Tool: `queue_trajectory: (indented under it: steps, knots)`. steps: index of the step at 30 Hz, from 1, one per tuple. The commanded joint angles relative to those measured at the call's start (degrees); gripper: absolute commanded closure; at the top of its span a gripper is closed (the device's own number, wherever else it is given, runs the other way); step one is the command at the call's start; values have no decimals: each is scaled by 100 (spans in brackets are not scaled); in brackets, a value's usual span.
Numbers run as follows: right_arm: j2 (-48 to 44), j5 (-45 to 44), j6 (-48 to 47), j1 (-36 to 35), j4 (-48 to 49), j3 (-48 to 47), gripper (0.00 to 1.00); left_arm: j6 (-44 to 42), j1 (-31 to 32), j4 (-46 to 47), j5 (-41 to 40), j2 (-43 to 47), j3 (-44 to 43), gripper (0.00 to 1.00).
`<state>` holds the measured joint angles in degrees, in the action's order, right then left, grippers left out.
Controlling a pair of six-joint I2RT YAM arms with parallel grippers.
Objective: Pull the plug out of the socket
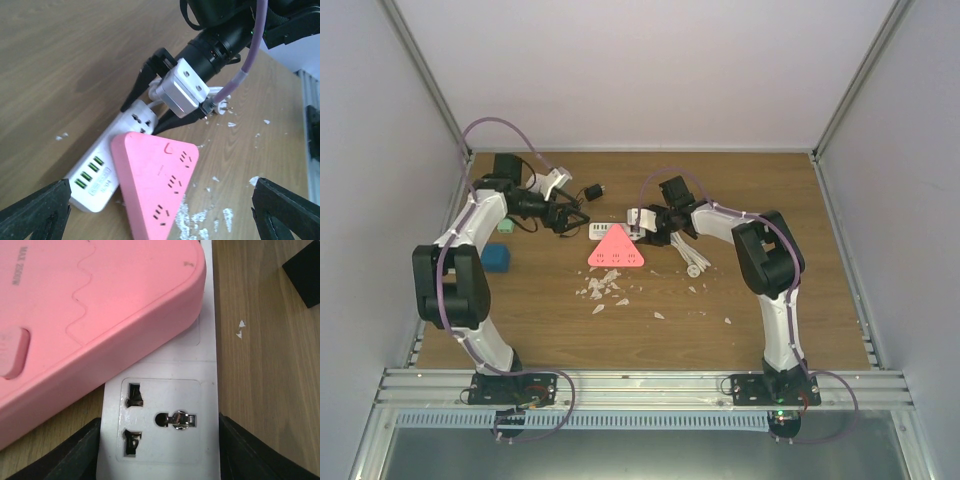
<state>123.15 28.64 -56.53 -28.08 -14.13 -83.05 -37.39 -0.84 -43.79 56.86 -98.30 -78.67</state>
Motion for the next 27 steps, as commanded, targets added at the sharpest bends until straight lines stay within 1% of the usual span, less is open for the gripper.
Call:
queue_trajectory:
  steps: [1, 4, 9, 13, 14, 22, 27]
  knots:
    - [9, 88, 34, -32, 50, 48, 43, 328, 33, 228, 608, -242, 266, 1]
    - [-109, 118, 5, -33, 57, 208, 48, 311, 39, 157, 764, -453, 320, 1]
    - [-302, 138, 2, -33, 32, 506, 54, 274, 40, 30, 1074, -835, 408, 5]
    - [-465, 150, 19, -24, 49, 759, 56, 398, 40, 203, 1134, -1127, 526, 8]
    - [-494, 134, 19, -24, 42, 790, 57, 451, 119, 264, 1149, -1216, 562, 9]
    - [-481, 118, 75, 71, -260, 703, 59, 596, 387, 403, 1416, -1766, 746, 13]
    - [-507, 102, 22, 133, -359, 746, 59, 934, 496, 747, 1370, -1946, 929, 16]
